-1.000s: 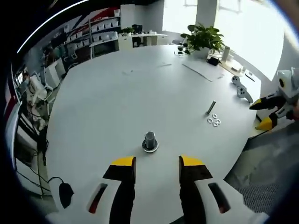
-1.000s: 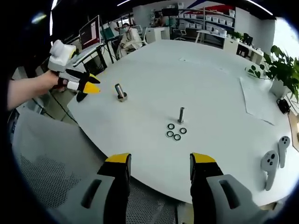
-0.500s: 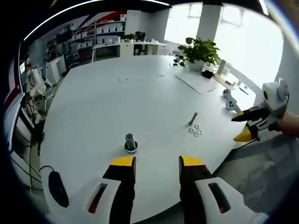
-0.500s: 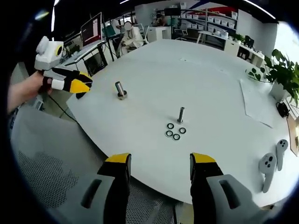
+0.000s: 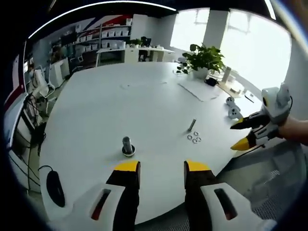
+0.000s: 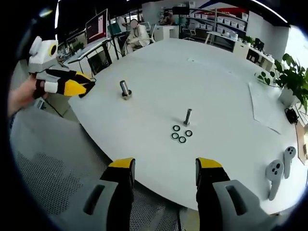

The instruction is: Place the washer onto the threaded stud by aligning its center hole with the stud, sliding it down to the base, and recovering from edge contact or off-axis alignment until the washer reaches the visible bottom stop.

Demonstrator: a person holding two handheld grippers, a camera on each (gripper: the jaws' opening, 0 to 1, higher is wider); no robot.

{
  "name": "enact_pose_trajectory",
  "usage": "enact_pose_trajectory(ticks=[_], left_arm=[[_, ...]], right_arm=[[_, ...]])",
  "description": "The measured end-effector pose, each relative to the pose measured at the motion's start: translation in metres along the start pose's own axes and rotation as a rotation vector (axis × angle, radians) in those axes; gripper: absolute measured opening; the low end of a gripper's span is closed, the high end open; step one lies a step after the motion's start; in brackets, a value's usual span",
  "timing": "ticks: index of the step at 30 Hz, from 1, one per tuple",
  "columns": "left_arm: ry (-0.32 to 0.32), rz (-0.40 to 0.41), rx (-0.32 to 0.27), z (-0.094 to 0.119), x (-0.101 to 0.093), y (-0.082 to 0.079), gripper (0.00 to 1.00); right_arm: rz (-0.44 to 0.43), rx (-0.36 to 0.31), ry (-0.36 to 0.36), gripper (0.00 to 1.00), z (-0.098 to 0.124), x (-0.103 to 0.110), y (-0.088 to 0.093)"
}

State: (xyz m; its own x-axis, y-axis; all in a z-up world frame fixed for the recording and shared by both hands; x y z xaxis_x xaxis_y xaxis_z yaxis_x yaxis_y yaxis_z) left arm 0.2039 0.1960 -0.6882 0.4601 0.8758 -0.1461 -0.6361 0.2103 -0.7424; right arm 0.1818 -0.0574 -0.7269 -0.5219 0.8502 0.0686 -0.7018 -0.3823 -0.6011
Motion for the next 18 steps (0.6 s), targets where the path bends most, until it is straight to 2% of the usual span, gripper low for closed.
enact_pose_trajectory(ticks=[3, 7, 15, 18], left_arm=[[0.001, -0.001, -0.002, 0.000, -0.002, 0.003, 0.34], [0.003, -0.043, 0.015, -0.001, -0.004, 0.009, 0.34], [0.022, -0.055, 0.021, -0.009, -0.007, 0.013, 0.34], [0.019, -0.100, 0.023, -0.012, -0.008, 0.012, 0.34]], right_arm=[[0.001, 0.008, 0.000, 0.53, 0.000, 0.000, 0.001], [0.001, 0.009, -0.001, 0.53, -0.001, 0.000, 0.001], [-0.008, 0.011, 0.003, 0.53, -0.001, -0.001, 0.002], [-0.002, 0.018, 0.003, 0.53, -0.002, -0.001, 0.003]])
Point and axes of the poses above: the point that each gripper's makers call its tool centre point, and the gripper's own axes: z roughly backward along the fingers, x roughly to its left, y roughly out of its underside, the point moved 5 cm from there along z, roughly backward along the fingers, and after that the axes turned 2 degrees about -y, right-handed, at the moved point
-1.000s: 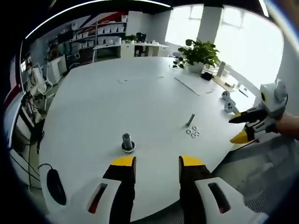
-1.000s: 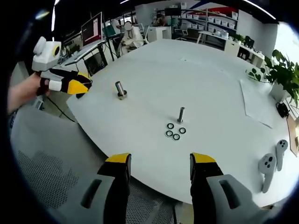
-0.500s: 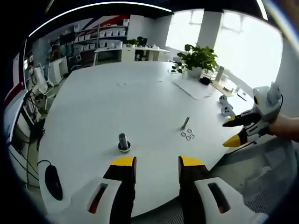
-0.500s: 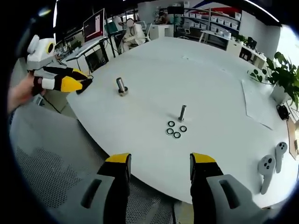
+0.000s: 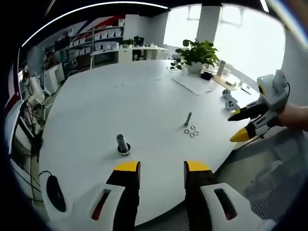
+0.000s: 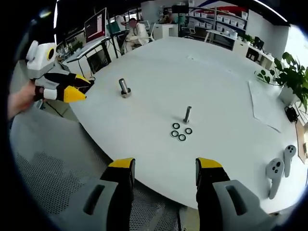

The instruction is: Place the washer onto the threaded stud by aligning its center hole with the stud, sliding it down to the base, and recovering from edge contact or off-axis alignment until the washer reaches the visible bottom stop.

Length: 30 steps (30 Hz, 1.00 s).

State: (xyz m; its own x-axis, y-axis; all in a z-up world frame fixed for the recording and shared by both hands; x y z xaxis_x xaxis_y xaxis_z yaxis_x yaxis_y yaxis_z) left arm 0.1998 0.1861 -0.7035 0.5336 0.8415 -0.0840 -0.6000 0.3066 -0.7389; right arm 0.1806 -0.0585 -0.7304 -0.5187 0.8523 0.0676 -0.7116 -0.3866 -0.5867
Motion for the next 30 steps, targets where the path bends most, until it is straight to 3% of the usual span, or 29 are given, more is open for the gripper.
enact_pose_trajectory(ticks=[30], left_arm=[[0.019, -0.050, -0.016, -0.0047, -0.0007, -0.0029, 0.34]], right_arm=[[0.013, 0.009, -0.004, 0.53, -0.0023, 0.0006, 0.0004]])
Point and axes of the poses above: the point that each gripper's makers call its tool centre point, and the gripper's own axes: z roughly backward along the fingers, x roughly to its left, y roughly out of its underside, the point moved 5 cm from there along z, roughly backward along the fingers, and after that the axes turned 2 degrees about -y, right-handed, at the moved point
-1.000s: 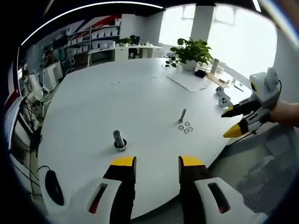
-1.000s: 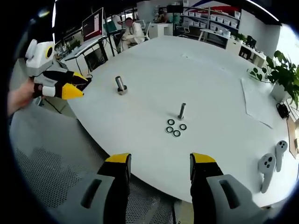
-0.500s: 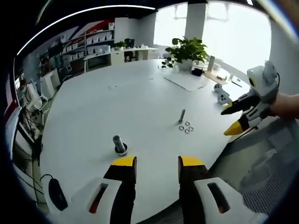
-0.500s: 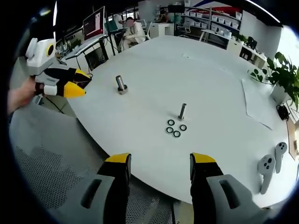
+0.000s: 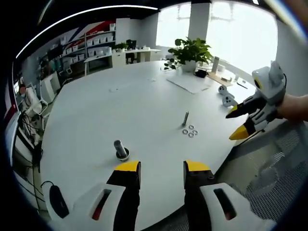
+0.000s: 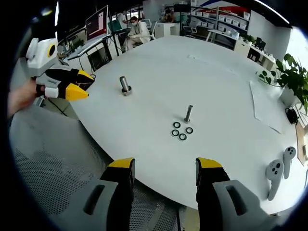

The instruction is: Place the washer onto the threaded stud by aligning its center hole with the stud, sliding it down to the base, and recovering from edge contact or off-axis alignment until the washer reaches the visible bottom stop.

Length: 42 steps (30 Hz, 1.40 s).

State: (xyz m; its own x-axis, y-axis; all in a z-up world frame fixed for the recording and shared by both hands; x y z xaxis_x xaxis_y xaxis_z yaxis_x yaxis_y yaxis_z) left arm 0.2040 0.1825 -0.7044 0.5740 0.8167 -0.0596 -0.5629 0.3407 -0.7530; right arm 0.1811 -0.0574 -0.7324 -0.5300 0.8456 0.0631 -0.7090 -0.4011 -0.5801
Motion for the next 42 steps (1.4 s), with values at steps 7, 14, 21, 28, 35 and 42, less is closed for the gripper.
enact_pose_trajectory(ticks=[7, 14, 21, 28, 35, 42], left_arm=[[0.000, 0.003, -0.008, 0.002, -0.001, -0.002, 0.33], [0.012, -0.021, 0.002, 0.000, -0.005, -0.001, 0.33], [0.009, -0.013, -0.006, 0.002, -0.004, -0.002, 0.33], [0.028, -0.023, 0.002, 0.001, -0.009, -0.001, 0.32], [0.033, -0.017, 0.002, 0.001, -0.009, -0.001, 0.32], [0.037, -0.023, 0.000, 0.001, -0.010, -0.001, 0.32]], right_arm=[[-0.006, -0.005, 0.005, 0.53, 0.002, -0.001, -0.003], [-0.025, 0.008, -0.007, 0.53, -0.001, -0.003, -0.003], [-0.039, 0.026, 0.003, 0.51, -0.006, -0.014, -0.006], [-0.031, 0.063, -0.001, 0.47, -0.023, -0.028, -0.008], [-0.004, 0.115, -0.041, 0.37, -0.046, -0.031, -0.004], [0.000, 0.141, -0.036, 0.36, -0.065, -0.037, -0.006]])
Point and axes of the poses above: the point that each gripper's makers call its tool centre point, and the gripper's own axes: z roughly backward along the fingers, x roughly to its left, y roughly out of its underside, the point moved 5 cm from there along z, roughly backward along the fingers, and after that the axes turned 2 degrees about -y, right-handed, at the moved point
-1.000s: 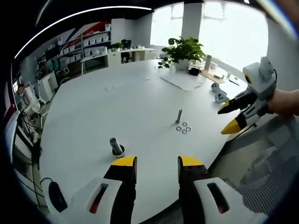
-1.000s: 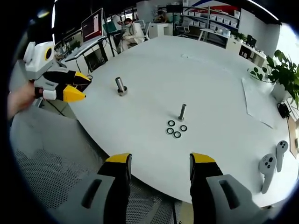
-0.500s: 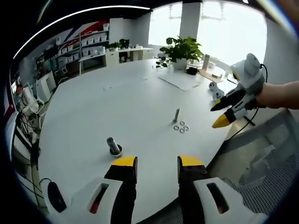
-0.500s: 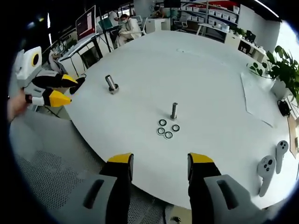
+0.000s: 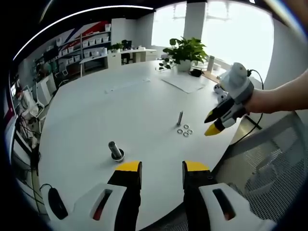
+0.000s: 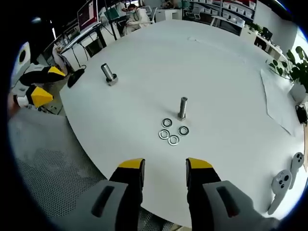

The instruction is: Place the washer onto the threaded stud by aligning its center hole with the stud, sliding it down to the base, and recovering from edge contact or off-axis alignment until the washer reaches the visible bottom stop.

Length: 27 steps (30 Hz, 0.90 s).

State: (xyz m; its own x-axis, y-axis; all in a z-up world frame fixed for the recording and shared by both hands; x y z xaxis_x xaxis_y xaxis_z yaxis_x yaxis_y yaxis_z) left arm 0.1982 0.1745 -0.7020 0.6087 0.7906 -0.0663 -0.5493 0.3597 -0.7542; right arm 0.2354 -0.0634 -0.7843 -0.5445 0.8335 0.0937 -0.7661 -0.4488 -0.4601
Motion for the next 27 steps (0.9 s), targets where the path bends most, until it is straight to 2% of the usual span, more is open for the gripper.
enact_pose_trajectory(ticks=[13, 19, 27], left_arm=[[0.008, -0.018, 0.005, -0.001, -0.002, 0.001, 0.32], [0.004, -0.015, 0.003, -0.001, 0.000, 0.001, 0.31], [0.007, -0.032, 0.014, -0.001, -0.001, 0.002, 0.31]], right_arm=[[0.083, 0.067, -0.003, 0.28, -0.026, -0.008, -0.012], [0.083, 0.086, -0.010, 0.25, -0.036, -0.010, -0.011], [0.171, 0.117, -0.009, 0.22, -0.041, -0.010, -0.014]])
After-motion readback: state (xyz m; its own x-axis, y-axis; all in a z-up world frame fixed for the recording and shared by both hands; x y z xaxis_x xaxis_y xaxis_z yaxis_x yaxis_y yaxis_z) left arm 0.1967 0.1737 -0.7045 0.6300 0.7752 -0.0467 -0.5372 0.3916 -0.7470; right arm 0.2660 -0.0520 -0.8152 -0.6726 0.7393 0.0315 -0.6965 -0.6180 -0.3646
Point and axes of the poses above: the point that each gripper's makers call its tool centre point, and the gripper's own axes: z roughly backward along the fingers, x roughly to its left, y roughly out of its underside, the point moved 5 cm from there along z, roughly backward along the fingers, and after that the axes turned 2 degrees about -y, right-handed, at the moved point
